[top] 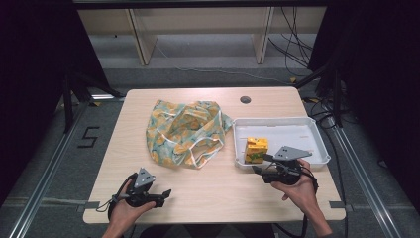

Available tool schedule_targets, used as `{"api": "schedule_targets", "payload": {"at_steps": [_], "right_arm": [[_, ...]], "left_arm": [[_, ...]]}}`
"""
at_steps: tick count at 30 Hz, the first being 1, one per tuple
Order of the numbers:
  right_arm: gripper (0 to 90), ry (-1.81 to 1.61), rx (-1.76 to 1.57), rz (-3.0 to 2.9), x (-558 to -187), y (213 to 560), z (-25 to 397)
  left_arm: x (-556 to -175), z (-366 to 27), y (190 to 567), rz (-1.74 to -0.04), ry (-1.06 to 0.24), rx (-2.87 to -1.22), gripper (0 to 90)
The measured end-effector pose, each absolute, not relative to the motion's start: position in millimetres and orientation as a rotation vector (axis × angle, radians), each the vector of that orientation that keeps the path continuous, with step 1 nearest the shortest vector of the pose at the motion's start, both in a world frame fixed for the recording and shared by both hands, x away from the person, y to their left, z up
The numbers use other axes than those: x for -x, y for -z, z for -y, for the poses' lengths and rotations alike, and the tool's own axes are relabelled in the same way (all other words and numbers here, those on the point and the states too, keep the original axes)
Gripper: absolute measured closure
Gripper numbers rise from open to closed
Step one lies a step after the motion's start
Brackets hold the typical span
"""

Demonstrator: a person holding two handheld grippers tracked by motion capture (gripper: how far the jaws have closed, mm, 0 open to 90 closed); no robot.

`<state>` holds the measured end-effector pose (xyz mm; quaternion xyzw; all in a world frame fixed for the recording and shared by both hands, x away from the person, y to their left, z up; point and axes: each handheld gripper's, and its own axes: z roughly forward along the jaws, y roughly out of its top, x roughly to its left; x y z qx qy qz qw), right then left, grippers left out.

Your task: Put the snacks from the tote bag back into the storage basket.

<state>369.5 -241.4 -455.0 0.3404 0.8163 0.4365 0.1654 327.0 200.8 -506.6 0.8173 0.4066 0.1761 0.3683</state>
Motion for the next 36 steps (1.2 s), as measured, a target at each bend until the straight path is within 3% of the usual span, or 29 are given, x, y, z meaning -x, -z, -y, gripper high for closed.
{"api": "schedule_targets", "payload": {"at_steps": [25, 36], "right_arm": [[32.7, -1.248, -0.943, -2.365, -353.9, 469.1, 237.2], [25.9, -1.204, -0.935, -2.465, -329.9, 478.9, 230.8]], "left_arm": [[-326.3, -200.7, 504.9, -1.038, -0.451, -2.113, 20.7], [-318.7, -195.4, 503.5, -1.021, -0.444, -2.082, 20.7]]}}
